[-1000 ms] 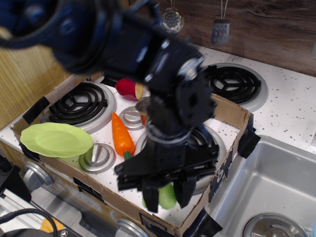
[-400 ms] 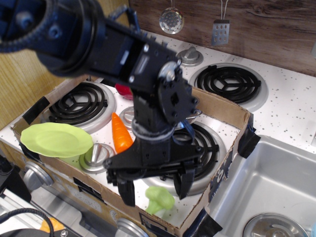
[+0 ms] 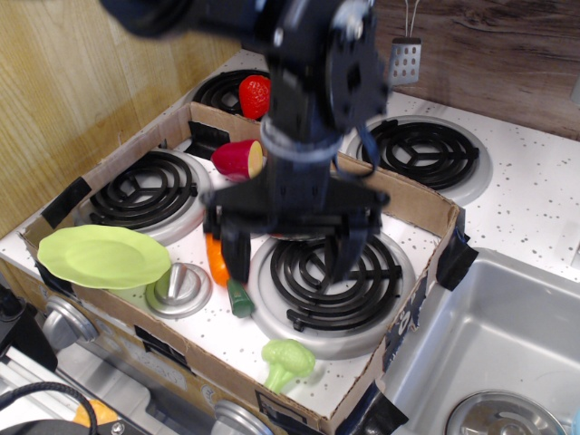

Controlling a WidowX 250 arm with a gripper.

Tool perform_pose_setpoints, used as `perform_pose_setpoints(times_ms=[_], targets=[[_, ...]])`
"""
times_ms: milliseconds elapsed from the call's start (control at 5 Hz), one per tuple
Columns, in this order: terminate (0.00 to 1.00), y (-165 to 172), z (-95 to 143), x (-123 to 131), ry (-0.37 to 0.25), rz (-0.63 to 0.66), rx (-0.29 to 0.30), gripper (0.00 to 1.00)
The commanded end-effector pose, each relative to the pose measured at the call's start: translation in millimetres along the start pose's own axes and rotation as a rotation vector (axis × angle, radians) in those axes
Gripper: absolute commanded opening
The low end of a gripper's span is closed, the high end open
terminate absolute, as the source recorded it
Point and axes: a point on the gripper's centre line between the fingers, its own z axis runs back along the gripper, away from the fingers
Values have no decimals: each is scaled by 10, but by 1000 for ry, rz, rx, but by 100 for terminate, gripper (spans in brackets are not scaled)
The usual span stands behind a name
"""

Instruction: Take broccoli out of pan

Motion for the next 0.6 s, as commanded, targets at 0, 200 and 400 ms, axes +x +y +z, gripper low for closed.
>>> perform_pose_setpoints(times_ms=[0, 200, 400], targets=[[0, -123, 154, 213, -82, -41, -6, 100], [0, -123, 154, 213, -82, -41, -6, 100], [100, -123, 154, 213, -82, -41, -6, 100]])
